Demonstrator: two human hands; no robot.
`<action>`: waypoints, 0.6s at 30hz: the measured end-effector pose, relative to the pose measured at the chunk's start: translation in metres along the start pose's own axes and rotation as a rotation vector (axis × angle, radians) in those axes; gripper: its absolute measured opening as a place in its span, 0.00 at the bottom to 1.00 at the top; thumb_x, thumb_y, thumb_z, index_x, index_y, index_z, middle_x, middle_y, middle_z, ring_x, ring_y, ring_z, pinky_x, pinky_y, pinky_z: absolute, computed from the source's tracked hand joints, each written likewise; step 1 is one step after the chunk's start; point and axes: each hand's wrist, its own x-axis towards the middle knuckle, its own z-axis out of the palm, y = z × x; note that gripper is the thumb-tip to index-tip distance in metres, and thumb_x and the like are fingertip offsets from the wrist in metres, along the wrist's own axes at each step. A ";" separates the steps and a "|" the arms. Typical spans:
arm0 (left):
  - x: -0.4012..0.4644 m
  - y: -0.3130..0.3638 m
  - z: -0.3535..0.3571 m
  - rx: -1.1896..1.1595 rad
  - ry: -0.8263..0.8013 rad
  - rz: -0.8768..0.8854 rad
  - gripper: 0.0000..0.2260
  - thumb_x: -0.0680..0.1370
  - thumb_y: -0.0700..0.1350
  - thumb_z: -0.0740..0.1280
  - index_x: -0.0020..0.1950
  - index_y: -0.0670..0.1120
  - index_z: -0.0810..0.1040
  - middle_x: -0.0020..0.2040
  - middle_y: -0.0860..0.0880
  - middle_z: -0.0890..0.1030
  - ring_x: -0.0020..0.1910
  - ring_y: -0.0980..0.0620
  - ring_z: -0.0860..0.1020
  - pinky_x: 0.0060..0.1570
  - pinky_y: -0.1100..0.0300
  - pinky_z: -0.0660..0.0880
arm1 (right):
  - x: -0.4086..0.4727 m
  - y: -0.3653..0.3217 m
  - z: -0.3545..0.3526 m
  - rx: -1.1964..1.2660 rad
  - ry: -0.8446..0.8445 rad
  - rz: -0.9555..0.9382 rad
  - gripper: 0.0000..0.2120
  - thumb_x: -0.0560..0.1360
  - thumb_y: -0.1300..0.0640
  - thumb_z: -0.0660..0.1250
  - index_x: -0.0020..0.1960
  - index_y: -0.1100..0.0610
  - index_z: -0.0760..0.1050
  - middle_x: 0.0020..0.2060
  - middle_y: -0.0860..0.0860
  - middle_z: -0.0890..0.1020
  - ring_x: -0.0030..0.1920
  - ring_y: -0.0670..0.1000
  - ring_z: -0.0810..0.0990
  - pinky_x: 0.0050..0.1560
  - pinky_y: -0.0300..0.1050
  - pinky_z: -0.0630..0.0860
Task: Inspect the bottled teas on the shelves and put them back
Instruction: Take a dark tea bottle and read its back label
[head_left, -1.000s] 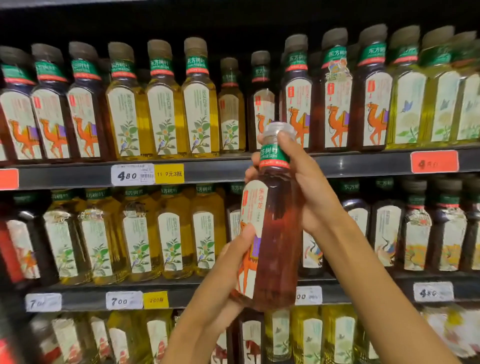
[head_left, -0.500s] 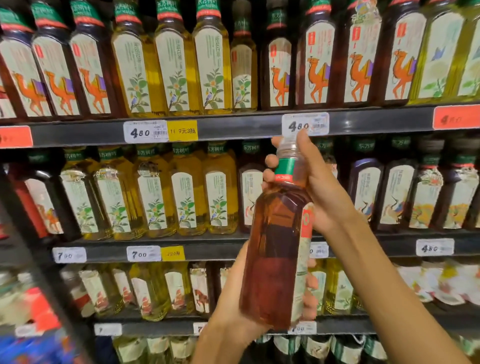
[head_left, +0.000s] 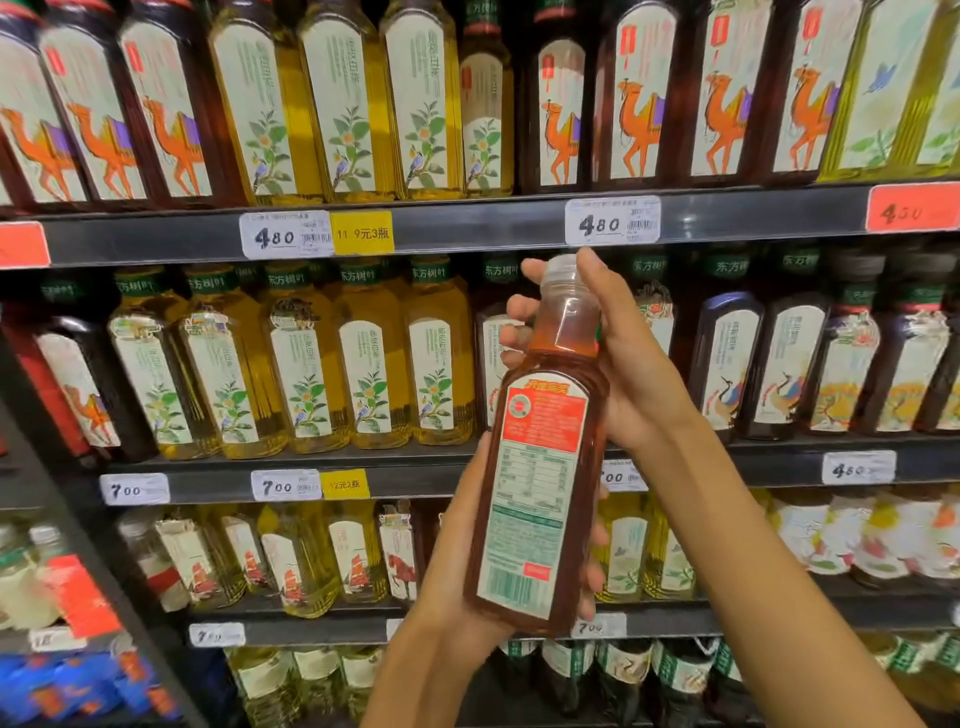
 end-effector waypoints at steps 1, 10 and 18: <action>0.001 -0.002 -0.002 -0.026 -0.044 -0.008 0.31 0.75 0.65 0.51 0.53 0.44 0.83 0.43 0.46 0.84 0.37 0.50 0.82 0.38 0.57 0.78 | 0.001 0.001 0.001 0.033 -0.016 0.015 0.17 0.77 0.46 0.61 0.57 0.57 0.71 0.37 0.53 0.81 0.35 0.51 0.81 0.41 0.45 0.79; 0.004 0.013 -0.021 0.174 0.253 0.108 0.27 0.71 0.68 0.57 0.54 0.51 0.84 0.55 0.43 0.83 0.54 0.44 0.82 0.59 0.46 0.75 | 0.007 0.005 -0.001 -0.087 0.144 -0.089 0.12 0.78 0.48 0.62 0.53 0.57 0.71 0.33 0.52 0.79 0.31 0.50 0.79 0.35 0.43 0.78; 0.006 -0.001 -0.007 0.115 0.205 0.148 0.23 0.68 0.65 0.66 0.56 0.54 0.82 0.53 0.46 0.84 0.51 0.47 0.83 0.46 0.54 0.81 | 0.003 0.002 -0.016 -0.191 0.131 -0.006 0.12 0.77 0.48 0.64 0.54 0.56 0.74 0.39 0.54 0.84 0.40 0.51 0.83 0.41 0.44 0.80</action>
